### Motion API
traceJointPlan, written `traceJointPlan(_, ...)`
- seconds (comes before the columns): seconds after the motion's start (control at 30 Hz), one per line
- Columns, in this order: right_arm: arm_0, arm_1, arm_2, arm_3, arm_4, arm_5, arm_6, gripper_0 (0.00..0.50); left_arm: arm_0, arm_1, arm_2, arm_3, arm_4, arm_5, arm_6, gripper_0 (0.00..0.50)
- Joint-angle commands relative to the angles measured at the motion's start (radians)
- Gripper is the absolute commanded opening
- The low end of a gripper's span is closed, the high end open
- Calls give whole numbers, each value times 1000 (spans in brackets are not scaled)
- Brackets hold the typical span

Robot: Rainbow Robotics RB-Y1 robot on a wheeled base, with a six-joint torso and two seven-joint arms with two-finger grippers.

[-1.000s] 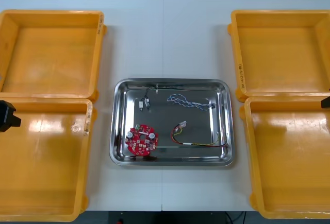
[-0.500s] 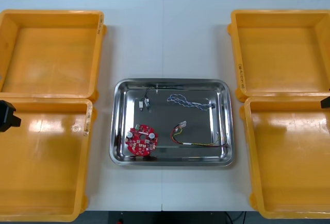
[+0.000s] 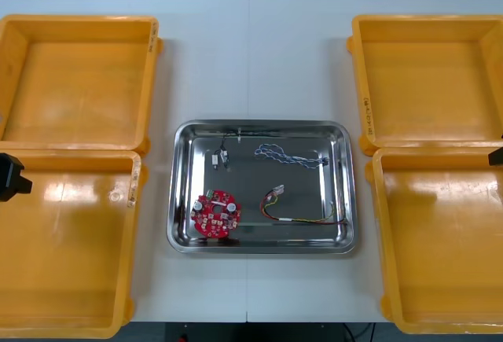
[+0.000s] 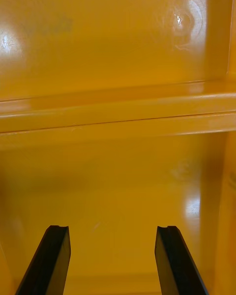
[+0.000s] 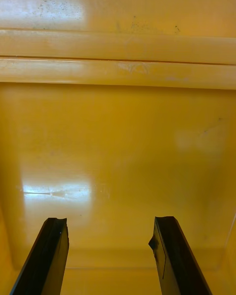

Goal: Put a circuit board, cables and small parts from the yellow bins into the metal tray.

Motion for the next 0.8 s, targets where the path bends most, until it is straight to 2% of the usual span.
traceJointPlan(0.03, -25, 4, 11, -6, -3, 1, -21, 500, 19, 46, 29, -31, -10, -11, -93, 500)
traceJointPlan(0.8, -25, 4, 11, -6, -3, 1, -21, 500, 19, 46, 29, -31, -10, -11, -93, 500)
